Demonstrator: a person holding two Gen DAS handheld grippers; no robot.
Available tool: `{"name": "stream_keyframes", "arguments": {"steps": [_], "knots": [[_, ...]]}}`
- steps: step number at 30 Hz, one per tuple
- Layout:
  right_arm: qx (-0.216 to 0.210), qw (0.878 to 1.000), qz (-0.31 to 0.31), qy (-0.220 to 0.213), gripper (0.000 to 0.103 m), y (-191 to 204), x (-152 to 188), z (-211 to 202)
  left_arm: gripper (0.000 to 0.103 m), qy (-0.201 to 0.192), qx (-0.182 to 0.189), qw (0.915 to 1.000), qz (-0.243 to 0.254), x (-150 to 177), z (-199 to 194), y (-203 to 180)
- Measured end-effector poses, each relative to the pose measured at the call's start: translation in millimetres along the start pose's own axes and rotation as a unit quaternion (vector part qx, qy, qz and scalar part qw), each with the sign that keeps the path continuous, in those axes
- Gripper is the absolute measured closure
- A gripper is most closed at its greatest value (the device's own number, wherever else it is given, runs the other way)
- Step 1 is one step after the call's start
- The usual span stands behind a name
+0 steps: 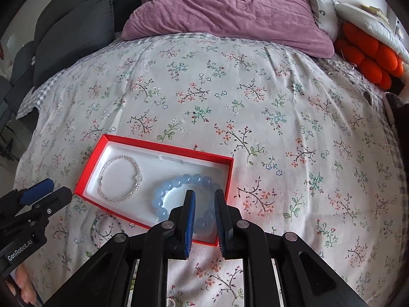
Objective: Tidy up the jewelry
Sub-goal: 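Lower both bracelets into the red box and open both grippers, then withdraw both open grippers from the box toward the remaining jewelry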
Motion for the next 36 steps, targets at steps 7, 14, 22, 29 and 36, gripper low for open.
{"name": "stream_keyframes", "arguments": {"steps": [7,14,22,29,36], "knots": [[0.015,0.999,-0.023,-0.022,0.024,4,10,-33,0.017,0.017,-0.025,0.9995,-0.01,15,-8,12],[0.005,1.0,-0.003,-0.009,0.019,-9,29,-47,0.001,0.004,-0.066,0.9974,0.03,30,-23,8],[0.0,1.0,0.001,-0.014,0.008,-21,51,-59,0.001,0.011,-0.052,0.9971,0.055,50,-32,-3],[0.017,0.999,-0.03,-0.009,0.008,-22,73,-61,0.001,0.015,-0.041,0.9964,0.073,67,-37,-5],[0.016,0.998,-0.061,0.014,0.008,-14,102,-53,0.001,0.036,-0.049,0.9936,0.095,92,-29,3]]}}
Point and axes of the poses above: each gripper's, at about its wrist camera, not at the fingertips, and z roughly the way its jaws point, y to its left, x to its underside, the point moved 6 cm from there along z, roughly the way its jaws point, and after that the axes turned 2 degrees about z, right-handed, at the moved point
